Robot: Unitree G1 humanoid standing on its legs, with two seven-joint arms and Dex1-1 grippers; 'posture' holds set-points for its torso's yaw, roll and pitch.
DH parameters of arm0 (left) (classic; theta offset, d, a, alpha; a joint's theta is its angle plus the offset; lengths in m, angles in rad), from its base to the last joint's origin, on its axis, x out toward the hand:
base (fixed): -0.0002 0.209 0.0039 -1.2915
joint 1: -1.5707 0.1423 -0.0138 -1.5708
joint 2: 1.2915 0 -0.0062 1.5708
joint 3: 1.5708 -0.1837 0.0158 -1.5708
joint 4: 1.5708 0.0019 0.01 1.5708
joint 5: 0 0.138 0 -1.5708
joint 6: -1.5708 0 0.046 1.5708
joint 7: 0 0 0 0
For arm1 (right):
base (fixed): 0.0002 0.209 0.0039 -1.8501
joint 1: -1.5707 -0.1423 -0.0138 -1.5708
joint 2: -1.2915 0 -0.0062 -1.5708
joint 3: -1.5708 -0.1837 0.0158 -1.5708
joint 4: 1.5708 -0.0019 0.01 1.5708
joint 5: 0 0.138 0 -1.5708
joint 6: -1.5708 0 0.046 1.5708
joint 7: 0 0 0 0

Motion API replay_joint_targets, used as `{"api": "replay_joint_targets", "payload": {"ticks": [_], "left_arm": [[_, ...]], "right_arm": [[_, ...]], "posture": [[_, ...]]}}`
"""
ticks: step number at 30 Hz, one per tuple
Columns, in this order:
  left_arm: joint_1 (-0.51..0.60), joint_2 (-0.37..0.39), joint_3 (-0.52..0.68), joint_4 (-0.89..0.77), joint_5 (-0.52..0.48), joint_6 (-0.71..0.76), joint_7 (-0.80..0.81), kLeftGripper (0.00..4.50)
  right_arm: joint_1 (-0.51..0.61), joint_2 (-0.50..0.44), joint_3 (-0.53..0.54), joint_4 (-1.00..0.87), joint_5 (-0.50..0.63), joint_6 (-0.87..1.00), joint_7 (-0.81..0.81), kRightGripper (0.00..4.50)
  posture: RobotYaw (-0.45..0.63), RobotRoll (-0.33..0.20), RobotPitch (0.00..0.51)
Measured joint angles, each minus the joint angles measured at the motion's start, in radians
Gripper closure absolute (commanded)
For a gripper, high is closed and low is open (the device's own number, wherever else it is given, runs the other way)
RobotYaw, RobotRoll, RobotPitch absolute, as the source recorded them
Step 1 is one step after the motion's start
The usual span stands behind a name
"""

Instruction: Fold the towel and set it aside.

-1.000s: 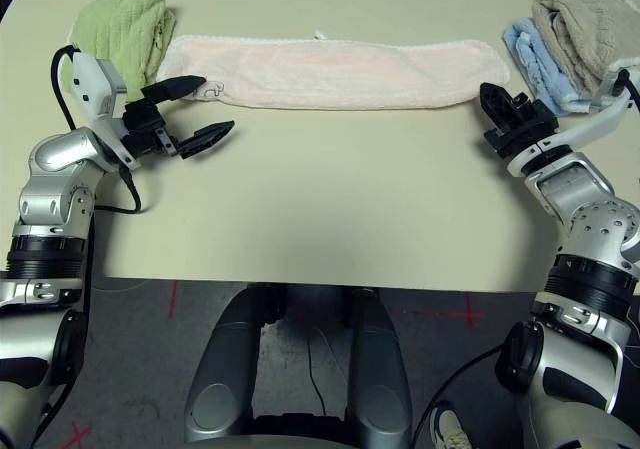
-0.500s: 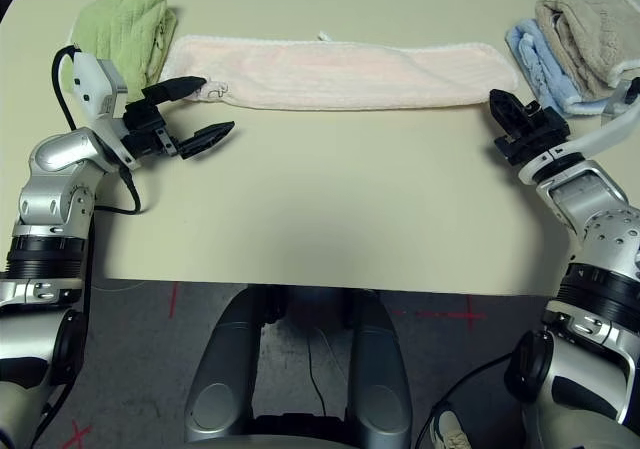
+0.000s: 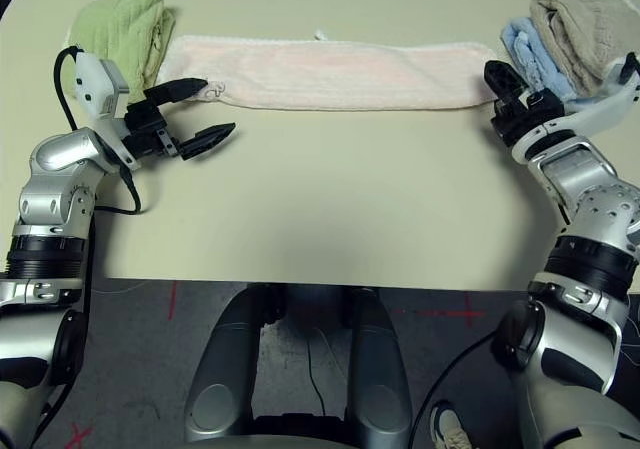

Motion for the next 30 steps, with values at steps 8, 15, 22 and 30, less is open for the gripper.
{"api": "replay_joint_targets", "payload": {"ticks": [8,15,22,30], "left_arm": [[0.003,0.004,0.001,-0.011,0.000,0.003,0.000,0.00],[0.000,0.001,-0.005,-0.009,0.000,0.003,-0.003,0.00],[0.000,0.001,-0.005,-0.009,0.000,0.003,-0.006,0.00],[0.000,0.003,-0.005,-0.012,0.000,0.010,-0.007,0.00]], "right_arm": [[0.137,-0.011,-0.046,-0.154,0.094,0.094,-0.023,0.01],[0.202,-0.013,-0.067,-0.212,0.158,0.122,-0.048,0.01],[0.195,-0.014,-0.052,-0.215,0.177,0.131,-0.059,0.01],[0.086,0.022,0.009,-0.119,0.130,0.060,-0.032,0.01]], "posture": [[-0.02,0.000,0.407],[-0.03,0.000,0.410],[-0.02,0.000,0.414],[-0.01,0.000,0.417]]}}
